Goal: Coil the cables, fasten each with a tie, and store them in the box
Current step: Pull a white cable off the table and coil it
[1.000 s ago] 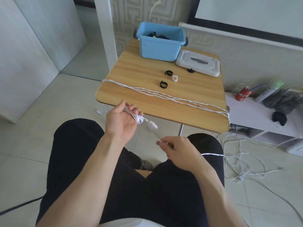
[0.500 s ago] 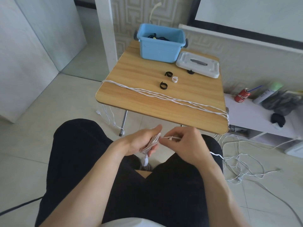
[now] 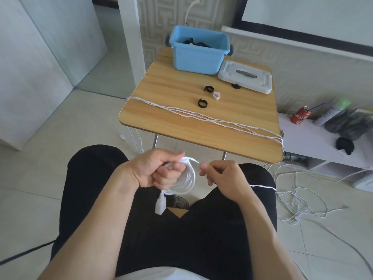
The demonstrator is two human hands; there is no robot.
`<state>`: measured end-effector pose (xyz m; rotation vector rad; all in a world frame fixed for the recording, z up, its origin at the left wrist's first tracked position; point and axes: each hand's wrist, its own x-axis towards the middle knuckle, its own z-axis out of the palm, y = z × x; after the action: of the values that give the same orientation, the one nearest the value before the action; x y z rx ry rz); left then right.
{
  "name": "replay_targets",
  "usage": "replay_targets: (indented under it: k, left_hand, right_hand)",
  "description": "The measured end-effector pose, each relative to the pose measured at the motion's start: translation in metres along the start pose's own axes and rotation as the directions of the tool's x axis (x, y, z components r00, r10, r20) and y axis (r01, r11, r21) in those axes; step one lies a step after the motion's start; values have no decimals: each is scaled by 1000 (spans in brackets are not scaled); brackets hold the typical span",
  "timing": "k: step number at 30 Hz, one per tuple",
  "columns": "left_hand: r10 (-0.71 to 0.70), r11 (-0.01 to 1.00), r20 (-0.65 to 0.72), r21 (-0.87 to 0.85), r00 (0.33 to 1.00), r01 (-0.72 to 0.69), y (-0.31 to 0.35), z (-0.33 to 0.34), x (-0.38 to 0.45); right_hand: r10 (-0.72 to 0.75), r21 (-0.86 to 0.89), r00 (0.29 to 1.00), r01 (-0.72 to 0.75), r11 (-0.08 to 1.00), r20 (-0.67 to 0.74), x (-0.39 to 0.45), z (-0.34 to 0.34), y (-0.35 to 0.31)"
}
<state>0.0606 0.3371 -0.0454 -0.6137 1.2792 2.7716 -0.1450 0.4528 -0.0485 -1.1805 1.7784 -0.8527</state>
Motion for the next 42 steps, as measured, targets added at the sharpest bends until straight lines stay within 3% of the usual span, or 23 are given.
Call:
replay_targets:
  k: [2, 5, 8, 11, 14, 16, 17, 18, 19, 20, 22, 23, 25, 28, 33, 36, 38, 42]
  left_hand:
    - [182, 965, -32, -187, 983, -185, 4, 2, 2]
    - [371, 732, -260, -508, 891, -454, 11, 9, 11]
    - [380, 544, -540, -525, 751, -654, 13, 8, 19]
    - [324, 563, -721, -373, 612, -738, 6, 4, 23]
    - [277, 711, -831, -161, 483, -685, 0, 3, 31]
    - [373, 859, -876, 202, 305, -470, -7, 9, 37]
    - [467, 867, -854, 389, 230, -312, -10, 12, 39]
    - [561, 827, -799, 531, 217, -184, -13, 15, 40]
    - [622, 777, -734, 622, 271, -99, -13, 17, 40]
    - [637, 733, -670, 680, 382, -30, -12, 20, 39]
    - [500, 687, -576, 718, 646, 108, -10, 26, 36]
    - [400, 683, -544, 714, 737, 156, -10, 28, 34]
    - [238, 730, -495, 659, 836, 182, -11, 32, 31]
    - [108, 875, -340, 479, 934, 74, -9, 31, 27]
    - [64, 990, -100, 133, 993, -50, -2, 26, 18]
    - [163, 972, -87, -159, 983, -175, 1, 20, 14]
    - [273, 873, -177, -367, 946, -321, 4, 18, 13]
    - [396, 532, -438, -607, 807, -591, 11, 17, 14]
  right_hand:
    - [-11, -9, 1000, 11, 1000, -17, 1, 0, 0]
    - [-31, -130, 999, 33, 991, 14, -1, 1, 1]
    - [-9, -256, 980, 61, 965, 197, -9, 1, -1]
    - [12, -347, 952, 99, 933, 305, -18, 5, -4]
    - [-14, -399, 952, 142, 906, 306, -25, 8, -11]
    - [-42, -395, 953, 165, 904, 302, -28, 8, -18]
    - [-64, -396, 951, 187, 899, 304, -29, 7, -23]
    - [-94, -395, 948, 215, 893, 303, -30, 6, -26]
    - [-131, -387, 948, 242, 890, 291, -31, 5, -30]
    - [-167, -373, 951, 258, 891, 260, -31, 4, -32]
    - [-236, -348, 963, 268, 899, 133, -28, -1, -34]
    - [-261, -334, 964, 263, 905, 51, -26, -4, -32]
    - [-271, -262, 956, 235, 936, -112, -22, -10, -29]
    - [-225, -136, 930, 192, 972, -290, -16, -15, -22]
    - [-225, 12, 924, 240, 971, -311, -14, -8, -13]
    - [-226, 14, 937, 238, 971, -267, -13, -6, -7]
    - [-193, 13, 949, 202, 979, -249, -11, -9, -2]
    - [-152, -72, 973, 141, 987, -173, -12, -14, 7]
